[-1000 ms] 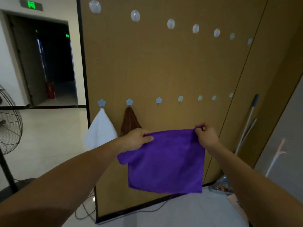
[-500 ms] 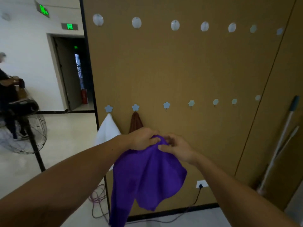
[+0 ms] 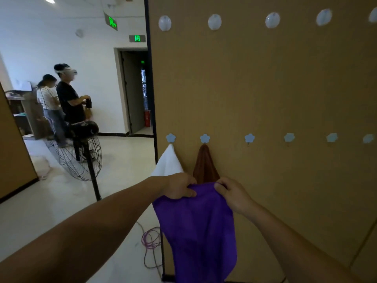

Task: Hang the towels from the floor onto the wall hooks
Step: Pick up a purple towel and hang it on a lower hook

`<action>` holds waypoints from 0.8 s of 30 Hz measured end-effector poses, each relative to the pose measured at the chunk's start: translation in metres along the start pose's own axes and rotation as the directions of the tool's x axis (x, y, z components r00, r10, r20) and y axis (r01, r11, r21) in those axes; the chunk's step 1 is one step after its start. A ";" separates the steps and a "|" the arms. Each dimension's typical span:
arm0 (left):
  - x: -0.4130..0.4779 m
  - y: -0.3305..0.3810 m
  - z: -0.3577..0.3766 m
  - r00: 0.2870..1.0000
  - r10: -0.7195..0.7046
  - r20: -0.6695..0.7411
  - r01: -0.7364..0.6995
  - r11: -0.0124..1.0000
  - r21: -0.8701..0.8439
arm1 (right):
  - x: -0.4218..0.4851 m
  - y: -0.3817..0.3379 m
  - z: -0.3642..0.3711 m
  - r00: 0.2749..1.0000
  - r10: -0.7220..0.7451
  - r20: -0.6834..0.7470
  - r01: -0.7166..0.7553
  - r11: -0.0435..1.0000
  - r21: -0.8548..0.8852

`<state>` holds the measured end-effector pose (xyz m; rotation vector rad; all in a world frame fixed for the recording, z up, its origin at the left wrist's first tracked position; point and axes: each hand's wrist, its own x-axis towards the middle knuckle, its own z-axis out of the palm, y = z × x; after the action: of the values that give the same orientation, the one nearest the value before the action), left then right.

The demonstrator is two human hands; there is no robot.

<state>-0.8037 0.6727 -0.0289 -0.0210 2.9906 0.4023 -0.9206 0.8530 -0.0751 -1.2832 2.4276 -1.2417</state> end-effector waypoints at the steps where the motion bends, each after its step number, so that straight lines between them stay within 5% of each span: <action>1: 0.006 -0.008 -0.005 1.000 -0.005 0.023 0.005 1.000 0.014 | 0.008 0.003 -0.001 1.000 -0.023 0.008 0.023 1.000 -0.016; 8: 0.052 -0.033 -0.024 0.983 -0.053 0.177 0.039 0.996 0.082 | 0.056 0.022 -0.016 0.999 -0.023 -0.032 0.013 0.964 -0.265; 16: 0.145 -0.021 -0.021 0.964 0.001 -0.268 -0.021 0.997 -0.071 | 0.089 0.069 -0.056 0.978 0.028 -0.205 -0.063 0.984 -0.167; 24: 0.235 0.009 0.003 0.883 0.084 -0.461 -0.115 0.993 -0.038 | 0.122 0.141 -0.129 0.997 0.071 -0.039 -0.074 0.993 -0.094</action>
<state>-1.0372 0.6826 -0.0585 0.0380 3.4562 0.5785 -1.1446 0.8842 -0.0611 -1.1938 2.5624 -1.1532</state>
